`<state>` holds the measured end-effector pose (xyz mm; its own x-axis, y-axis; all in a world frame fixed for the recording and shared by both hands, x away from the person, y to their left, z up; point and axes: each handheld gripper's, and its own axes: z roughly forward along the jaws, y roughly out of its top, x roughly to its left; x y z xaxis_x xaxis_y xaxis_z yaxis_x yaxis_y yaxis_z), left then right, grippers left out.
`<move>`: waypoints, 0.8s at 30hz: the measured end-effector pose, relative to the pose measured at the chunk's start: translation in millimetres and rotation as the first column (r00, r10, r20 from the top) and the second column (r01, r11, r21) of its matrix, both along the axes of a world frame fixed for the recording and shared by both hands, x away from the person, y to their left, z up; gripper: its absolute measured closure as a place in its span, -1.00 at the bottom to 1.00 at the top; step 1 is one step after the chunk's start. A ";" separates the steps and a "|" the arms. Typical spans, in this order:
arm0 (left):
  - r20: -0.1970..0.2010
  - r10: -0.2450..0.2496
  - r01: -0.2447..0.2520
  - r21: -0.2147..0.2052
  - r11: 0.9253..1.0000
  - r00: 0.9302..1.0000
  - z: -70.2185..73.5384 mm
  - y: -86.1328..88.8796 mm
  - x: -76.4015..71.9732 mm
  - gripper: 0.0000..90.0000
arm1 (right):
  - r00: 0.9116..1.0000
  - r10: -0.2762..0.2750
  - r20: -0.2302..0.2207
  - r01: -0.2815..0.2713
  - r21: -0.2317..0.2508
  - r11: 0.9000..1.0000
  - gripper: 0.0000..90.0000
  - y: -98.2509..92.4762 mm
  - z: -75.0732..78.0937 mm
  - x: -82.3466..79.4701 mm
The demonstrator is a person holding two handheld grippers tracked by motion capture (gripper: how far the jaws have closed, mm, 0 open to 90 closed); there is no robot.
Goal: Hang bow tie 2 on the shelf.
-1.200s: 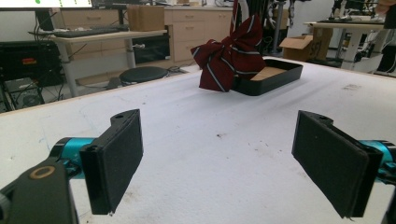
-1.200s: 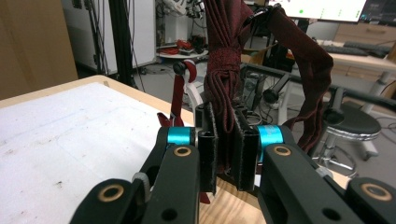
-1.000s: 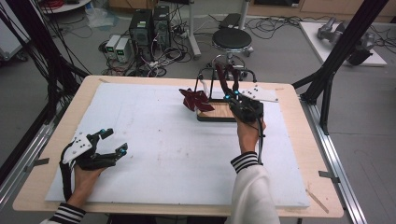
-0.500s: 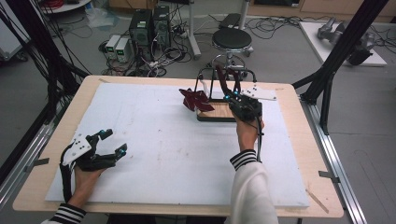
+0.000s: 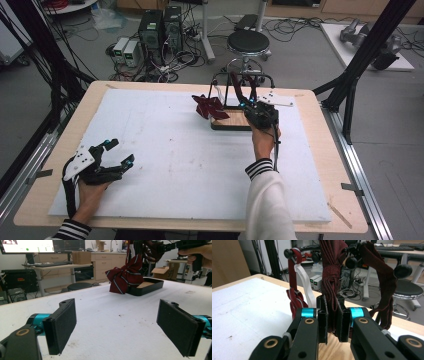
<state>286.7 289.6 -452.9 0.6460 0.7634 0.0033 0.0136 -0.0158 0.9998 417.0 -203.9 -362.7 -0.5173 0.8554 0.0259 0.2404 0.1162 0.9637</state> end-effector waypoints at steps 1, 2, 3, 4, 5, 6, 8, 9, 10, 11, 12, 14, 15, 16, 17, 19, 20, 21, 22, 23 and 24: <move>0.001 0.000 0.000 -0.002 1.000 1.000 -0.1 0.0 -0.2 -0.63 | 1.000 -0.001 -0.006 0.001 0.002 1.000 0.84 -0.2 -0.6 0.4; 0.002 0.001 -0.001 -0.004 1.000 1.000 -0.2 0.1 -0.3 -0.63 | 1.000 -0.001 -0.002 0.001 0.001 1.000 0.84 -0.1 -1.4 1.5; 0.004 0.001 -0.001 -0.007 1.000 1.000 -0.3 0.1 -0.5 -0.63 | 1.000 0.001 -0.009 -0.001 0.003 1.000 0.84 0.1 -2.0 1.8; 0.004 0.000 0.000 -0.007 1.000 1.000 -0.2 0.3 -0.6 -0.63 | 1.000 0.001 -0.015 -0.001 0.006 1.000 0.84 0.3 -2.8 2.5; 0.004 -0.001 0.001 -0.007 1.000 1.000 -0.3 0.4 -0.8 -0.63 | 1.000 0.003 -0.014 -0.003 0.002 1.000 0.84 0.2 -3.8 3.7; 0.005 -0.002 0.002 -0.006 1.000 1.000 -0.3 0.6 -0.9 -0.63 | 1.000 0.002 -0.024 -0.002 0.007 1.000 0.84 0.6 -4.9 4.4; 0.006 -0.003 0.003 -0.009 1.000 1.000 -0.4 0.7 -1.0 -0.63 | 0.999 0.001 -0.037 0.000 0.011 1.000 0.84 0.3 -7.1 6.3; 0.006 -0.003 0.003 -0.010 1.000 1.000 -0.5 0.8 -0.9 -0.63 | 0.999 0.000 -0.043 0.000 0.012 1.000 0.84 0.0 -8.1 7.1; 0.007 -0.002 0.002 -0.009 1.000 1.000 -0.4 0.9 -0.8 -0.63 | 0.999 -0.002 -0.051 0.002 0.014 1.000 0.84 -0.2 -9.1 7.8; 0.006 -0.003 0.003 -0.011 1.000 1.000 -0.5 0.8 -0.9 -0.63 | 0.999 -0.001 -0.055 0.002 0.014 1.000 0.84 -0.5 -10.0 8.7; 0.006 -0.003 0.003 -0.009 1.000 1.000 -0.5 0.8 -1.0 -0.63 | 0.998 -0.002 -0.064 0.003 0.013 1.000 0.84 -0.6 -10.8 9.1; 0.007 -0.003 0.003 -0.010 1.000 1.000 -0.5 0.6 -1.2 -0.63 | 0.997 -0.002 -0.078 0.003 0.004 1.000 0.84 -1.0 -12.9 10.8; 0.007 -0.003 0.003 -0.011 1.000 1.000 -0.6 0.7 -1.1 -0.63 | 0.996 -0.005 -0.091 0.006 0.010 1.000 0.84 -0.7 -14.1 11.5; 0.007 -0.004 0.004 -0.012 1.000 1.000 -0.6 0.6 -1.1 -0.63 | 0.995 -0.003 -0.097 0.004 0.010 1.000 0.84 -1.1 -15.5 12.4; 0.007 -0.004 0.004 -0.013 1.000 1.000 -0.6 0.6 -1.1 -0.63 | 0.995 -0.003 -0.104 0.004 0.010 1.000 0.84 -1.1 -16.5 13.2; 0.008 -0.004 0.004 -0.012 1.000 1.000 -0.6 0.7 -1.0 -0.63 | 0.993 -0.006 -0.116 0.007 0.010 1.000 0.84 -1.5 -18.8 14.8; 0.008 -0.005 0.005 -0.013 1.000 1.000 -0.6 0.7 -1.1 -0.63 | 0.993 -0.004 -0.118 0.005 0.008 1.000 0.84 -1.9 -19.8 15.7; 0.008 -0.005 0.005 -0.013 1.000 1.000 -0.6 0.7 -1.1 -0.63 | 0.992 -0.007 -0.122 0.008 0.008 1.000 0.84 -1.7 -20.7 16.4; 0.008 -0.005 0.005 -0.013 1.000 1.000 -0.6 0.7 -1.1 -0.63 | 0.992 -0.005 -0.127 0.006 0.005 1.000 0.84 -1.7 -21.6 17.0; 0.008 -0.006 0.006 -0.013 1.000 1.000 -0.7 0.7 -1.1 -0.63 | 0.992 -0.005 -0.129 0.005 -0.001 1.000 0.84 -1.6 -22.4 17.6; 0.008 -0.006 0.006 -0.014 1.000 1.000 -0.7 0.8 -1.1 -0.63 | 0.990 -0.005 -0.138 0.004 -0.008 1.000 0.84 -1.0 -23.2 17.9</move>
<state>285.5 290.3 -453.5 0.6502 0.7598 -0.0021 0.0059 -0.0023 1.0000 434.9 -204.9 -385.9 -0.5056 0.8580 0.0902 0.3719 0.1224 0.9202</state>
